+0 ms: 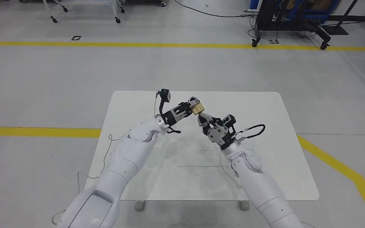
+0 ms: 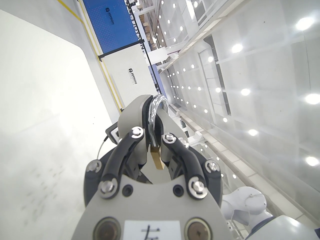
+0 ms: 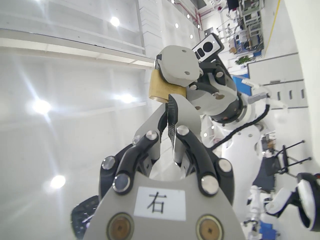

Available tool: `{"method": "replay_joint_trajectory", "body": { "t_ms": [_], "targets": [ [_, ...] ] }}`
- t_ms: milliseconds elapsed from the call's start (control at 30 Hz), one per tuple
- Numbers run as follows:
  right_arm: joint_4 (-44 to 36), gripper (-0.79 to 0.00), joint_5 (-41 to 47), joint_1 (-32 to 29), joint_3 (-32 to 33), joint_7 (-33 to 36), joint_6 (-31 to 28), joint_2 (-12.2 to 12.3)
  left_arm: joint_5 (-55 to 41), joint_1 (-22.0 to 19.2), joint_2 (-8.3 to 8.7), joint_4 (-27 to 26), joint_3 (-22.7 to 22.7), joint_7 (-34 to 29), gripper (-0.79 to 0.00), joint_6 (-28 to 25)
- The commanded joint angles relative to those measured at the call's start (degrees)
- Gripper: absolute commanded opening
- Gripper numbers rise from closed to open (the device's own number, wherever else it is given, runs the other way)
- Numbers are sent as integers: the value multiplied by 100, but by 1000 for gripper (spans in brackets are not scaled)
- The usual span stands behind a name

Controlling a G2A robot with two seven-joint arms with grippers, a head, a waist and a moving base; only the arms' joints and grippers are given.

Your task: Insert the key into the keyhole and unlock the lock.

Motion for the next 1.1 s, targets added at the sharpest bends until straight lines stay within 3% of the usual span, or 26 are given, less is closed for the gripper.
{"method": "replay_joint_trajectory", "body": {
  "t_ms": [0,133,167,200,267,300,367,600,667,733,767,867,1067],
  "targets": [
    [171,-785,315,69,67,223,209,1,123,23,5,-22,-6,123,-785,-70],
    [364,-785,301,185,79,441,313,1,221,67,11,-107,-26,243,-785,-62],
    [369,-739,283,198,83,493,316,2,234,77,14,-130,-36,260,-785,-55],
    [371,-486,274,200,96,545,314,4,242,84,18,-149,-48,270,-785,-42],
    [369,-185,147,196,146,557,252,19,257,93,25,-189,-75,303,-785,5],
    [349,-95,82,183,175,548,218,28,262,92,30,-215,-91,308,-785,30],
    [325,0,-33,146,252,514,173,48,299,99,41,-267,-120,330,-785,50],
    [107,0,-890,-123,726,332,-126,197,1077,63,123,-497,-164,604,-785,328],
    [15,0,-1460,-264,1023,-95,-317,275,1490,59,159,-605,-122,588,-785,534],
    [-207,0,-1900,-447,1317,-627,-470,335,2832,-64,223,-630,107,715,-785,1054],
    [-340,0,-2121,-551,1458,-865,-520,363,2951,-11,213,-736,185,716,-785,1231],
    [-809,0,-2367,-870,1846,-1301,-581,421,2963,72,181,-863,416,122,-785,1513],
    [-809,0,-2367,-870,1846,-1301,-581,421,2816,-179,34,-577,921,-1226,-785,2216]
  ]
}}
